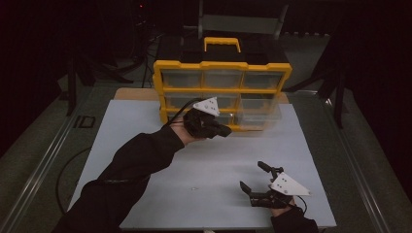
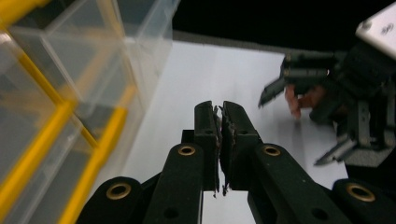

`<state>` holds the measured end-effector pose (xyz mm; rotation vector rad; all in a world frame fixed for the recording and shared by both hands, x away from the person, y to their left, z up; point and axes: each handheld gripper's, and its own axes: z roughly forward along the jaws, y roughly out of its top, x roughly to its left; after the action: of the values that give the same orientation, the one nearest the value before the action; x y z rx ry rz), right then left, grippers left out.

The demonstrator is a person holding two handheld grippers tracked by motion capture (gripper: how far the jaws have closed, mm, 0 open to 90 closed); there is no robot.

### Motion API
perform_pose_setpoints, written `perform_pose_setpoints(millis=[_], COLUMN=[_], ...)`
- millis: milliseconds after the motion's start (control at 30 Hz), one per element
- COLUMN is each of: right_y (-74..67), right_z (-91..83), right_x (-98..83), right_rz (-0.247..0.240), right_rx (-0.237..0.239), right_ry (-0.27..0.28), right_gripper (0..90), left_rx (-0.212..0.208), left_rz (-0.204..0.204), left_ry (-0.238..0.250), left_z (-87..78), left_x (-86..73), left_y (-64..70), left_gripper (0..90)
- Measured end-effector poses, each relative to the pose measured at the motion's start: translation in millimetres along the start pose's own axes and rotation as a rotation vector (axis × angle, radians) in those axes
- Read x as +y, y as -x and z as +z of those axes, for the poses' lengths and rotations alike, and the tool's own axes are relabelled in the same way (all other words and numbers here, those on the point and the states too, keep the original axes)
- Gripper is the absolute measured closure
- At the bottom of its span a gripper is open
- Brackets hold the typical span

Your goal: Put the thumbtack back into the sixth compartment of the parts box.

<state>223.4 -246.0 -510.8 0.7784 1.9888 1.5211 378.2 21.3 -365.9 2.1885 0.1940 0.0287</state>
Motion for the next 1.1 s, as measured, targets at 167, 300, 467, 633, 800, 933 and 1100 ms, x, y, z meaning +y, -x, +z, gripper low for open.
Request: perform_pose_setpoints(millis=[167,300,467,633,800,933,1100], right_y=[-0.2,0.1,0.2,0.0,0.1,0.9,1.2], right_z=[0.6,0.6,1.1,1.3,0.9,0.5,0.5], right_x=[-0.4,-0.4,-0.6,-0.5,-0.2,-0.4,-0.4], right_rz=[-0.002,-0.002,0.013,0.012,0.014,0.011,0.007], right_rx=[0.000,0.000,-0.006,-0.006,-0.005,-0.004,-0.001], right_ry=[0.000,0.003,0.007,0.007,0.008,0.007,0.009], right_gripper=[9.6,9.6,9.6,9.6,9.6,9.6,9.6], left_rx=[0.011,0.008,0.011,0.018,0.036,0.061,0.082], left_rz=[-0.003,-0.011,-0.005,-0.019,-0.026,-0.059,-0.089], left_ry=[0.027,0.031,0.033,0.049,0.049,0.066,0.073], left_z=[-1.3,1.1,5.8,12.2,20.1,27.0,37.2], left_x=[15.5,22.7,33.5,42.2,49.1,54.4,57.7], left_y=[-7.3,-10.9,-13.3,-20.0,-26.9,-35.4,-42.0], left_gripper=[86.1,86.1,86.1,86.1,86.0,86.0,86.0])
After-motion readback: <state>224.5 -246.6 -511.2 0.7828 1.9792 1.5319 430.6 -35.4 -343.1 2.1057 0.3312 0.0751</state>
